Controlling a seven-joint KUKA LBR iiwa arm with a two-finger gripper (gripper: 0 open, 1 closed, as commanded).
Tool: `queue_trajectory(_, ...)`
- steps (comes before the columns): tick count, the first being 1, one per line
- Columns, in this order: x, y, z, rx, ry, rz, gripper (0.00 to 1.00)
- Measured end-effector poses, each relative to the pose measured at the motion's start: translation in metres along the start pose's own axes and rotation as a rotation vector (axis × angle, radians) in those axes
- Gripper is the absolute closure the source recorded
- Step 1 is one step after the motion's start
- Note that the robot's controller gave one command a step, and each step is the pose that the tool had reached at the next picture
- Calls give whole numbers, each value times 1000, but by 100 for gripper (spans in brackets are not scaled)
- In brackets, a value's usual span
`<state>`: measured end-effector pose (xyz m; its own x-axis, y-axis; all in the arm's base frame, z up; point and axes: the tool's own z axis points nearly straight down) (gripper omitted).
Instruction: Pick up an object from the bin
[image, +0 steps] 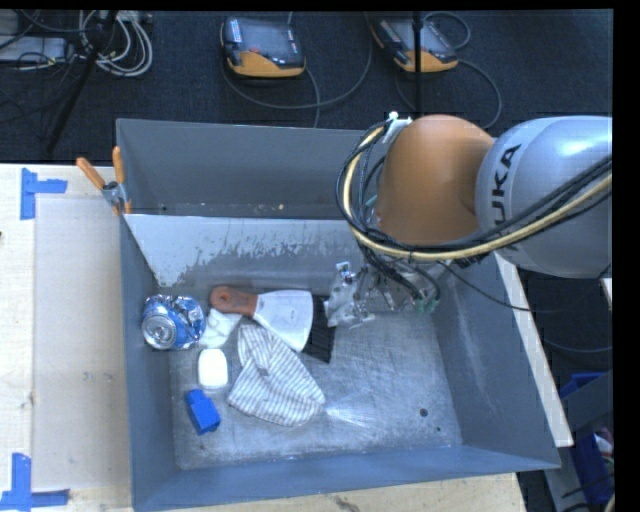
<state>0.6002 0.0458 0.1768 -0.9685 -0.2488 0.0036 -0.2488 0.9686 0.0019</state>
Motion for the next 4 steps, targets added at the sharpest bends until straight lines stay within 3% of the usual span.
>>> queue_trajectory(1,3,-11,-62,1,-3,-11,100)
queue_trajectory(2,-17,29,44,2,-3,-112,0)
queue_trajectory(3,-18,31,43,1,-3,-115,0)
queue_trajectory(4,-1,92,96,2,4,-207,100)
